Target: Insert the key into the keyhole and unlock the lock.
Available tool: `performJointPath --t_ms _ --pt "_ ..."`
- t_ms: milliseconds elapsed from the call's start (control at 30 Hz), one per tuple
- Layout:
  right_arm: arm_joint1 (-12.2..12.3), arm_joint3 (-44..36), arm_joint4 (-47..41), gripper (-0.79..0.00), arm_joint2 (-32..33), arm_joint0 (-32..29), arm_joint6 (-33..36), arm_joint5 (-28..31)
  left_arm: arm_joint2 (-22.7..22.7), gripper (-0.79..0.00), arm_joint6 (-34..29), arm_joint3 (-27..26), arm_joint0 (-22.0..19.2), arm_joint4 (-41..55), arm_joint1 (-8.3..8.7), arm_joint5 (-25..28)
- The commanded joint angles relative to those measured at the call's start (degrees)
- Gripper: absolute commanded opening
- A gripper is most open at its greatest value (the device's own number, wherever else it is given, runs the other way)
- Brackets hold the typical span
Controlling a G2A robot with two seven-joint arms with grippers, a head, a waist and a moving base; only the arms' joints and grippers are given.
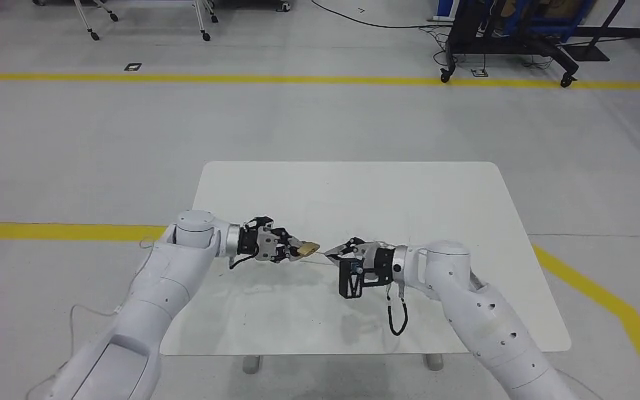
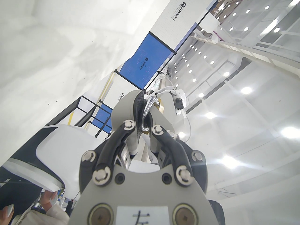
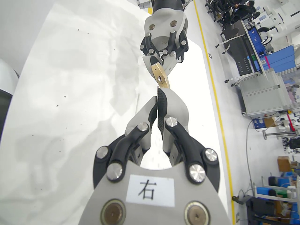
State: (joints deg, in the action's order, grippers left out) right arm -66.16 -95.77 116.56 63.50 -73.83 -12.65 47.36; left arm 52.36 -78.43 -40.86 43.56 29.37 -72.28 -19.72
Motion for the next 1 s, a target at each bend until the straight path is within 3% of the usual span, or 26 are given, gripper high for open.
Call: performJointPath --t_ms 0,367,967 --pt "0.2 -0.5 1.1 -0.785 -0.2 -0.4 -0.4 -1.0 -0.1 -0.785 -0.1 -0.3 0.1 -0.2 0.04 -0.1" --pt "1.2 -3.6 4.5 -0.785 -0.5 -1.7 -3.2 -3.3 -0.5 -0.785 -0.5 -0.9 0.2 -0.8 0.29 -0.7" --pt "1.5 -4.6 6.2 -0.785 -3.8 0.1 1.9 -2.4 -1.3 -0.785 -1.4 -1.1 0.1 -1.4 0.49 -0.7"
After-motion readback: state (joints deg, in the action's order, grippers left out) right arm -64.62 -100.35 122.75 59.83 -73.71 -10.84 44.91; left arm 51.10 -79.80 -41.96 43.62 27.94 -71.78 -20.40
